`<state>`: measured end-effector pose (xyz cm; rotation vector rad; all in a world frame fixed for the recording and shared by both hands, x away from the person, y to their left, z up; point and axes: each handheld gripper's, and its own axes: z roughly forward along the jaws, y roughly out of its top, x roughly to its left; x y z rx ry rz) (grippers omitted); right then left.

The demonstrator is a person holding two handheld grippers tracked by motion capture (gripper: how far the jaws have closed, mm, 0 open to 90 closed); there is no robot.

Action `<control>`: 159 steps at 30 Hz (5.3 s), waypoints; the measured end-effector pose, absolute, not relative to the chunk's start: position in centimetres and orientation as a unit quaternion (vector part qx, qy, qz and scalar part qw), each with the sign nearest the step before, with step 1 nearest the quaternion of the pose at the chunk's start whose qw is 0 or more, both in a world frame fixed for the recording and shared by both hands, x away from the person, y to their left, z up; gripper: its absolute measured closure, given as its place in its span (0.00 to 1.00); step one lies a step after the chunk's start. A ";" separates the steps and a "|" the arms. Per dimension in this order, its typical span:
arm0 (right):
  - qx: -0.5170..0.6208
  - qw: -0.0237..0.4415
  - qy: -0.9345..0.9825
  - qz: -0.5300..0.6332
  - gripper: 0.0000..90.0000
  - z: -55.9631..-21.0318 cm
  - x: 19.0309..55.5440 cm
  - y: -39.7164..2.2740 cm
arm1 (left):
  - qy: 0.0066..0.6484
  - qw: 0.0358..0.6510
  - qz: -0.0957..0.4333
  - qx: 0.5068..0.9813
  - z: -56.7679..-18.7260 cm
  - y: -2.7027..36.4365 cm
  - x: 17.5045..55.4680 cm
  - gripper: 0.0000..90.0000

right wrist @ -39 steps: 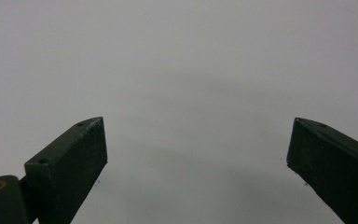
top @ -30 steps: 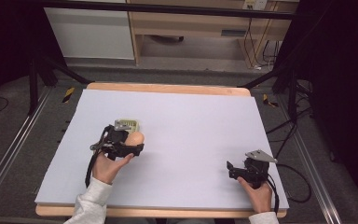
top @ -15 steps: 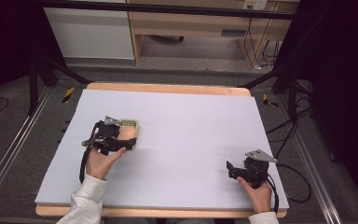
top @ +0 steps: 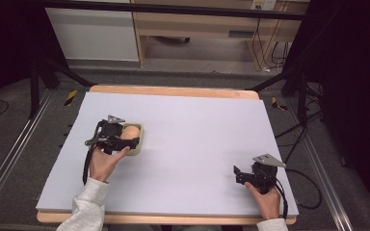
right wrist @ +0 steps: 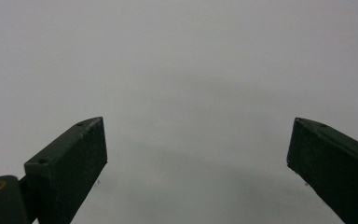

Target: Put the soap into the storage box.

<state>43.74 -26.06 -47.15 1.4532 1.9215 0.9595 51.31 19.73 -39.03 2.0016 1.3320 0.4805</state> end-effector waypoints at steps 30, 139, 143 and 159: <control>0.543 0.269 0.710 0.358 0.06 -47.1 43.8 -26.2 | 0.532 0.317 0.188 0.762 -40.6 20.5 55.2 0.35; 0.543 0.270 0.713 0.352 0.05 -47.3 44.0 -25.9 | 0.539 0.324 0.201 0.751 -41.9 21.6 55.1 0.31; 0.546 0.273 0.709 0.353 0.05 -47.3 43.9 -26.0 | 0.520 0.343 0.206 0.755 -41.7 22.1 53.6 0.29; 0.559 0.272 0.701 0.350 0.05 -47.3 43.7 -26.7 | 0.493 0.407 0.228 0.735 -43.5 26.3 47.4 0.24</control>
